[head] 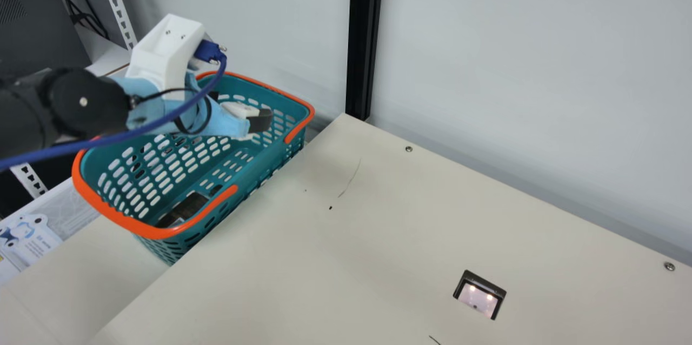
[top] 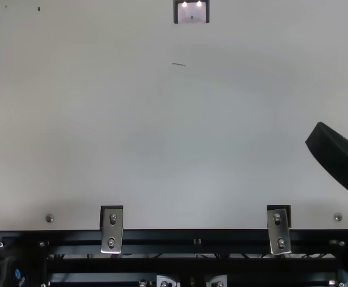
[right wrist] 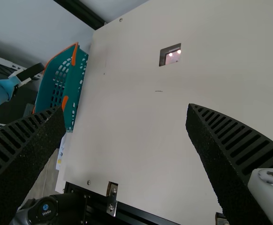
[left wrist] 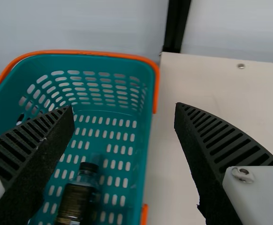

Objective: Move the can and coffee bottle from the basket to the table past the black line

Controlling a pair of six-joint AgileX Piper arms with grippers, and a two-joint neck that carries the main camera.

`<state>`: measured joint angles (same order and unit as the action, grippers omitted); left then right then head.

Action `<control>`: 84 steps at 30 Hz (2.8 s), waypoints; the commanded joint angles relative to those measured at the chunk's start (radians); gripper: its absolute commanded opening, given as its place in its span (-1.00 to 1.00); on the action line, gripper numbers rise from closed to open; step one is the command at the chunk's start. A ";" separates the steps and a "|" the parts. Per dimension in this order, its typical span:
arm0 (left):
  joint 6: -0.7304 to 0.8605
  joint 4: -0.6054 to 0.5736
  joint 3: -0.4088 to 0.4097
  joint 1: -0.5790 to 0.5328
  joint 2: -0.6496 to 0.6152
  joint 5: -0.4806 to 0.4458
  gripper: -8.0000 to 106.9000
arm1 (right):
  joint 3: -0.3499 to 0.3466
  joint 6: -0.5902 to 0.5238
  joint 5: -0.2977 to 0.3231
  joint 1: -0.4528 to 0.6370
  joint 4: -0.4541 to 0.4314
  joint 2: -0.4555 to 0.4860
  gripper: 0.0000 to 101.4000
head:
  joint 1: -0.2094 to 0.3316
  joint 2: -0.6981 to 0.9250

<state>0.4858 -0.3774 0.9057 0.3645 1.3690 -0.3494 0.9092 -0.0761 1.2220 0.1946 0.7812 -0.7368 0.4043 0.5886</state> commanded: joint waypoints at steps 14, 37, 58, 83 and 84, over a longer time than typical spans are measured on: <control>0.256 -0.064 0.266 0.204 0.375 -0.182 0.71 | 0.000 0.000 0.000 0.000 0.000 0.000 1.00 | 0.030 0.014; 0.200 0.184 0.501 0.226 0.804 -0.375 0.71 | 0.000 0.000 0.000 0.000 0.000 0.000 1.00 | 0.030 0.014; 0.121 0.324 0.557 0.197 0.935 -0.424 0.71 | 0.000 0.000 0.000 0.000 0.000 0.000 1.00 | 0.030 0.014; 0.197 0.105 0.464 0.199 0.702 -0.251 -0.68 | 0.000 0.000 0.000 0.000 0.000 0.000 1.00 | 0.030 0.014; 0.214 0.070 0.453 0.195 0.669 -0.233 -0.68 | 0.000 0.000 0.000 0.000 0.000 0.000 1.00 | 0.030 0.014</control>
<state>0.6756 -0.2259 1.3717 0.5633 2.1116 -0.6148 0.9092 -0.0761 1.2220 0.1946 0.7812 -0.7368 0.4043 0.5886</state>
